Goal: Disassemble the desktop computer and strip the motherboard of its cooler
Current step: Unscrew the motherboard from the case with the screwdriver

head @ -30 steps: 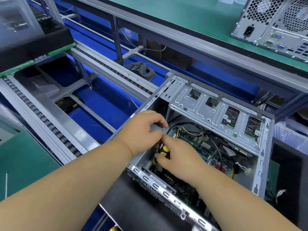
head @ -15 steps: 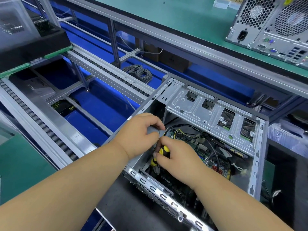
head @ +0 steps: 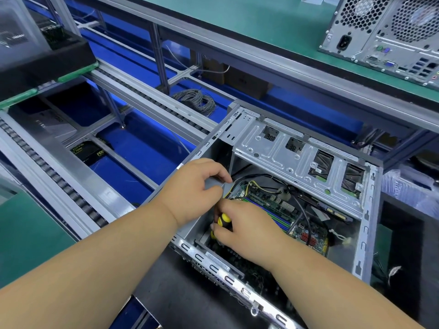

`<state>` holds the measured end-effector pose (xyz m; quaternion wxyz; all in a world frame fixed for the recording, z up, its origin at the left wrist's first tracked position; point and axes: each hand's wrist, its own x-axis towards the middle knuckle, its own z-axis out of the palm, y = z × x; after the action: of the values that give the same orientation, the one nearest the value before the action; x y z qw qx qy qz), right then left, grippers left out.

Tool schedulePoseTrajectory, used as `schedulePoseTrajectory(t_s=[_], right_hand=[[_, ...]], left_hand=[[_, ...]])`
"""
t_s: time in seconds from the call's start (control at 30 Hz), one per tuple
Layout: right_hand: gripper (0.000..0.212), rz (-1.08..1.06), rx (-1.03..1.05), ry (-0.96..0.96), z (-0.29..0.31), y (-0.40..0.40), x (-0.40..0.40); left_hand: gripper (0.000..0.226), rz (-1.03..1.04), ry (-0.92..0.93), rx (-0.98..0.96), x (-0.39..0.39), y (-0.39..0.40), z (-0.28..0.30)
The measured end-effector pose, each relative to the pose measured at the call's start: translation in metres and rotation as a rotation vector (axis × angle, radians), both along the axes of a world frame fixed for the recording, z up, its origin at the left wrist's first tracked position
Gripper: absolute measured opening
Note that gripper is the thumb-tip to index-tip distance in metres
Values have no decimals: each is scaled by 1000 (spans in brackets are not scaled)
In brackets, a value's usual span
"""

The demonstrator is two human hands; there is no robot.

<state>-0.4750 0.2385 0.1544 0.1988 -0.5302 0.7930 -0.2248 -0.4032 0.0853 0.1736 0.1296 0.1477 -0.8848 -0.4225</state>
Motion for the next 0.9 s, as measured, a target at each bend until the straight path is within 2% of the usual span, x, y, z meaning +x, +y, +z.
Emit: schedulePoseTrajectory(t_s=[0.63, 0.9], right_hand=[[13, 37, -7, -16, 3, -1, 0], [17, 114, 26, -31, 1, 1, -5]], left_hand=[[35, -1, -1, -13, 0, -1, -1], [35, -5, 7, -12, 0, -1, -1]])
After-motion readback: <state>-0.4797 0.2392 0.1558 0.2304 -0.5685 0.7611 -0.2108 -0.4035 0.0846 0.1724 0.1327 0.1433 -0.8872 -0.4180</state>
